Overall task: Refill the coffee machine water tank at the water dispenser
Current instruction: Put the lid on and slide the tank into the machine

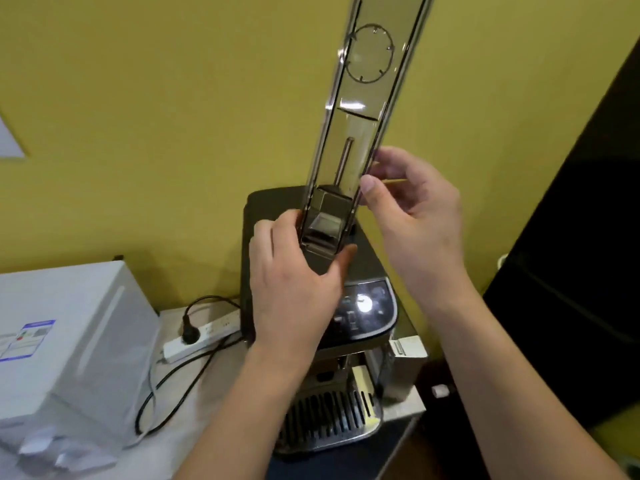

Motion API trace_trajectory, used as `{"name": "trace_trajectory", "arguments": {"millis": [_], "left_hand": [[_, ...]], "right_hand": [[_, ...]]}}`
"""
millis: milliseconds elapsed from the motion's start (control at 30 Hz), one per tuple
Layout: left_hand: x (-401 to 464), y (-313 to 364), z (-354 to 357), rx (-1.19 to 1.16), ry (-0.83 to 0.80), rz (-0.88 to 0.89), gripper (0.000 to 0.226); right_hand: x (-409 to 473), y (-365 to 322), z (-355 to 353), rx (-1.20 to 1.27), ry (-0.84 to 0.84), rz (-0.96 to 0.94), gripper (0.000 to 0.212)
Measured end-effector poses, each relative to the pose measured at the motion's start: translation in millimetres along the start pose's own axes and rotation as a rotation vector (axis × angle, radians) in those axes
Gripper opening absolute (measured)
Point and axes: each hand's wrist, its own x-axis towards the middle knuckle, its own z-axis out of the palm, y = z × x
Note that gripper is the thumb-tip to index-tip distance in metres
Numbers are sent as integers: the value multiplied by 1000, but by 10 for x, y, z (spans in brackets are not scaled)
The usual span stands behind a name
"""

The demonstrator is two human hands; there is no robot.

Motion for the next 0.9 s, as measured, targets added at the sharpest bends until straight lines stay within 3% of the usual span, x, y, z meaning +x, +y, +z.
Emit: {"name": "trace_trajectory", "arguments": {"millis": [100, 333, 367, 533, 700, 900], "left_hand": [[7, 420, 368, 134, -53, 68, 75], [-252, 1191, 1257, 502, -398, -3, 64], [-315, 1219, 1385, 543, -438, -16, 64], [-646, 1053, 1907, 679, -575, -172, 68], [-856, 740, 2039, 781, -684, -354, 69], [-892, 580, 2248, 859, -730, -450, 61]], "right_hand": [[212, 264, -472, -7, 27, 37, 29], [417, 1332, -1265, -67, 40, 253, 18], [410, 1525, -1315, -89, 3, 284, 10], [287, 2370, -1254, -217, -289, 443, 23], [83, 2712, -934, -382, -656, 534, 20], [-38, 2973, -679, -544, -787, 536, 20]]}}
